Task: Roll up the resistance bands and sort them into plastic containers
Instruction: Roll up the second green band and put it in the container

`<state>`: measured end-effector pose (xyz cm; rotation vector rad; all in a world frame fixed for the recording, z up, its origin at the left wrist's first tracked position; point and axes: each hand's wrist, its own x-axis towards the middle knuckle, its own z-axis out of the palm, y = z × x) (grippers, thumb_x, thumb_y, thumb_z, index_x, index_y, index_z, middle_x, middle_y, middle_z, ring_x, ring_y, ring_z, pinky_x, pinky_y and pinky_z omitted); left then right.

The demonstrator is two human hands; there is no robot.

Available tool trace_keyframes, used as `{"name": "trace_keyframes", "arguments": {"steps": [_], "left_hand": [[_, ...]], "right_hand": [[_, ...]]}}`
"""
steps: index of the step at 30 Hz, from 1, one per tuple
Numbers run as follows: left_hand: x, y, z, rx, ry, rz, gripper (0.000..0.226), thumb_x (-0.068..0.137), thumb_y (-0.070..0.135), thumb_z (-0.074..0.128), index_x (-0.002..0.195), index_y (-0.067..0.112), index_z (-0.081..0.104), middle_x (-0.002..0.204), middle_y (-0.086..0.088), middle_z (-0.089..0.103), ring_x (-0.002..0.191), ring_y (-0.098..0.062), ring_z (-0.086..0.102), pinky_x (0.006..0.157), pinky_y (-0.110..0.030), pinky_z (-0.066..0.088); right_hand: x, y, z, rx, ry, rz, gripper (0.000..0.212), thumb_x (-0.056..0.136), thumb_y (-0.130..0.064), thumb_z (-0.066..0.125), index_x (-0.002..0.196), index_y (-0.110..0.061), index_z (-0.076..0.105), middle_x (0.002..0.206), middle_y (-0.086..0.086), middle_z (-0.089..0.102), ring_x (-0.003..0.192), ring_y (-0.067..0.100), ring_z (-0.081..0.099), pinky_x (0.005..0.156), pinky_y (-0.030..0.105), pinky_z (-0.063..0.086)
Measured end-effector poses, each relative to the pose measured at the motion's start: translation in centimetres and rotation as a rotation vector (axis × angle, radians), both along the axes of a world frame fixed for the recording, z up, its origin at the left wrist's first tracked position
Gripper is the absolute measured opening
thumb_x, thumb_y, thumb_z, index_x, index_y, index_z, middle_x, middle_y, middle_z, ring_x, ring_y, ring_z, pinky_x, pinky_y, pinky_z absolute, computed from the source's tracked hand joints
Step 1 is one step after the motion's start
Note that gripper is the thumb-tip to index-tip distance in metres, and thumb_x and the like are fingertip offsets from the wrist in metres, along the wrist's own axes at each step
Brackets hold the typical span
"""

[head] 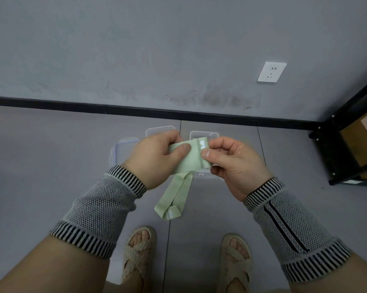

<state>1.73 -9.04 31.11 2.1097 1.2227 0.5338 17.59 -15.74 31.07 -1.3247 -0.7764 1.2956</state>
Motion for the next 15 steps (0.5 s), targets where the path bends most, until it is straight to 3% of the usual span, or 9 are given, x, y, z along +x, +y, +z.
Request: {"name": "trace_keyframes", "arguments": {"steps": [4, 6, 9, 12, 15], "left_hand": [[0.4, -0.2, 0.4, -0.067, -0.189, 0.072, 0.026, 0.082, 0.042, 0.062, 0.066, 0.025, 0.052, 0.061, 0.010, 0.054, 0.058, -0.007, 0.050, 0.058, -0.028, 0.043], [0.6, -0.3, 0.7, -0.083, -0.282, 0.101, 0.026, 0.078, 0.041, 0.072, 0.069, 0.022, 0.056, 0.063, 0.007, 0.058, 0.058, -0.007, 0.053, 0.057, -0.029, 0.046], [0.9, -0.5, 0.9, -0.097, -0.351, 0.124, 0.021, 0.073, 0.031, 0.078, 0.078, 0.019, 0.061, 0.071, 0.002, 0.066, 0.062, -0.009, 0.059, 0.062, -0.032, 0.053], [0.9, -0.6, 0.9, -0.089, -0.391, 0.113, 0.018, 0.073, 0.024, 0.078, 0.078, 0.026, 0.062, 0.074, 0.005, 0.068, 0.066, -0.012, 0.064, 0.064, -0.033, 0.055], [0.6, -0.3, 0.9, -0.068, -0.436, 0.106, 0.020, 0.076, 0.018, 0.076, 0.074, 0.031, 0.061, 0.071, 0.015, 0.064, 0.066, -0.002, 0.060, 0.064, -0.025, 0.052]], "right_hand": [[-0.7, 0.0, 0.1, 0.075, -0.120, -0.030, 0.012, 0.079, 0.000, 0.070, 0.078, -0.011, 0.063, 0.060, -0.003, 0.063, 0.051, 0.005, 0.057, 0.052, 0.018, 0.046], [-1.1, 0.0, 0.0, 0.109, -0.226, -0.045, 0.013, 0.077, -0.004, 0.074, 0.082, -0.011, 0.064, 0.067, 0.000, 0.064, 0.060, 0.009, 0.062, 0.059, 0.021, 0.052], [-1.6, -0.1, -0.4, 0.140, -0.394, -0.057, 0.022, 0.074, -0.012, 0.078, 0.084, -0.020, 0.062, 0.070, -0.002, 0.060, 0.065, 0.010, 0.057, 0.064, 0.022, 0.053], [-1.7, -0.1, -0.6, 0.181, -0.432, -0.057, 0.031, 0.072, -0.013, 0.080, 0.090, -0.026, 0.058, 0.069, -0.002, 0.062, 0.063, 0.009, 0.056, 0.063, 0.022, 0.051], [-1.2, -0.4, -0.7, 0.218, -0.498, 0.052, 0.047, 0.068, -0.016, 0.083, 0.103, -0.033, 0.056, 0.083, -0.003, 0.068, 0.075, 0.012, 0.062, 0.074, 0.031, 0.054]]}}
